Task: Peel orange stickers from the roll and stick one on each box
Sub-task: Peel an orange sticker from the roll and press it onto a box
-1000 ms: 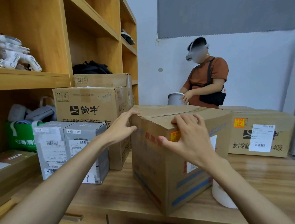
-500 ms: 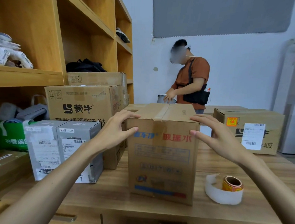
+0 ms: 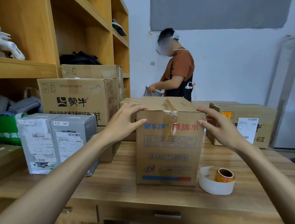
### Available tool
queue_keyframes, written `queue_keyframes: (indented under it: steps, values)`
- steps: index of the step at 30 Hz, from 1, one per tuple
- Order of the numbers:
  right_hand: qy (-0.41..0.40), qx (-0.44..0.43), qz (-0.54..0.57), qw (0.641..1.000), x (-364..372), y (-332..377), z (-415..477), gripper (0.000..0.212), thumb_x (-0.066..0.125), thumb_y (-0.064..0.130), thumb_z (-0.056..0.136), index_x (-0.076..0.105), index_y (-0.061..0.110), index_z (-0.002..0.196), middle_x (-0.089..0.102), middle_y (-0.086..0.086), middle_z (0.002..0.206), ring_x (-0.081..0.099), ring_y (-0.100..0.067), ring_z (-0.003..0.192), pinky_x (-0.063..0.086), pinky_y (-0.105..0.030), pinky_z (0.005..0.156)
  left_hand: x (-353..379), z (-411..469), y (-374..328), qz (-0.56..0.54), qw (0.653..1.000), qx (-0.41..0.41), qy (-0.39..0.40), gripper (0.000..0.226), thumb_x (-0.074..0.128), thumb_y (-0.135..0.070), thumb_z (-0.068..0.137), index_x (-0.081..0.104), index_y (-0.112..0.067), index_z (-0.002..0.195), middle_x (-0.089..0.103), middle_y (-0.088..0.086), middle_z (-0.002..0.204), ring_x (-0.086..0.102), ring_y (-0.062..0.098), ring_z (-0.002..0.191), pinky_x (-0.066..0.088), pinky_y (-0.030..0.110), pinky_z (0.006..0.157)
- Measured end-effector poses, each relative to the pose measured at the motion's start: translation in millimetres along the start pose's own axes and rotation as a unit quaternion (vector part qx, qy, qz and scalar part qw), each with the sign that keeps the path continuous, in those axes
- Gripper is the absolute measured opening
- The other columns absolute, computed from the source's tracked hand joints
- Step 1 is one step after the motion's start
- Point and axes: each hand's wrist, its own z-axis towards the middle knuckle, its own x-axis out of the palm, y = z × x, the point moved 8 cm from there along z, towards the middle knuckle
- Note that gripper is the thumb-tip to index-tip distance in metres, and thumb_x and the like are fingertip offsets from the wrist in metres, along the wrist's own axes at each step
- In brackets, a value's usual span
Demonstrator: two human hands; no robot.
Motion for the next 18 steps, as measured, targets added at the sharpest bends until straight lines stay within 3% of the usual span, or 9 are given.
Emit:
queue_keyframes:
  steps: [5, 9, 12, 15, 18]
  values:
    - [-0.046, -0.001, -0.032, 0.998, -15, 0, -16, 0.039, 0.065, 0.029, 0.094, 0.058, 0.025, 0.132, 0.056, 0.010, 0.134, 0.056, 0.000, 0.111, 0.038, -0.007, 0.090, 2, -8, -38, 0.143, 0.980, 0.120, -0.069, 0.048, 0.070, -0.019, 0.092, 0.057, -0.015, 0.137, 0.055, 0.003, 0.139, 0.046, 0.022, 0.132, 0.043, 0.047, 0.107]
    - [-0.067, 0.012, -0.094, 0.993, -25, -18, -49, 0.023, 0.067, 0.031, 0.091, 0.066, 0.021, 0.112, 0.054, 0.007, 0.126, 0.055, -0.006, 0.101, 0.042, -0.021, 0.086, 43, -28, -97, 0.162, 0.947, 0.254, -0.109, 0.030, 0.066, -0.012, 0.093, 0.066, -0.006, 0.123, 0.063, 0.010, 0.124, 0.058, 0.026, 0.114, 0.050, 0.040, 0.094]
    - [-0.030, 0.049, -0.123, 0.991, -26, -44, -77, 0.011, 0.069, 0.031, 0.090, 0.068, 0.022, 0.097, 0.058, 0.009, 0.107, 0.057, -0.007, 0.079, 0.049, -0.028, 0.071, 103, -37, -125, 0.092, 0.956, 0.278, -0.026, 0.025, 0.063, -0.013, 0.095, 0.065, -0.007, 0.120, 0.064, 0.007, 0.119, 0.061, 0.023, 0.102, 0.055, 0.039, 0.079]
    - [0.044, 0.092, -0.148, 0.984, -20, -72, -105, 0.007, 0.070, 0.033, 0.089, 0.066, 0.029, 0.093, 0.062, 0.011, 0.096, 0.057, -0.006, 0.067, 0.050, -0.035, 0.064, 169, -39, -135, 0.012, 0.974, 0.200, 0.108, 0.032, 0.061, -0.020, 0.097, 0.060, -0.015, 0.129, 0.057, 0.000, 0.127, 0.062, 0.016, 0.097, 0.058, 0.040, 0.077]
    - [0.101, 0.131, -0.155, 0.974, -13, -98, -129, 0.009, 0.071, 0.032, 0.087, 0.065, 0.034, 0.094, 0.069, 0.006, 0.091, 0.059, -0.006, 0.065, 0.051, -0.035, 0.063, 224, -44, -144, -0.058, 0.970, 0.132, 0.197, 0.033, 0.061, -0.025, 0.099, 0.060, -0.020, 0.131, 0.057, -0.006, 0.129, 0.048, 0.002, 0.083, 0.052, 0.033, 0.083]
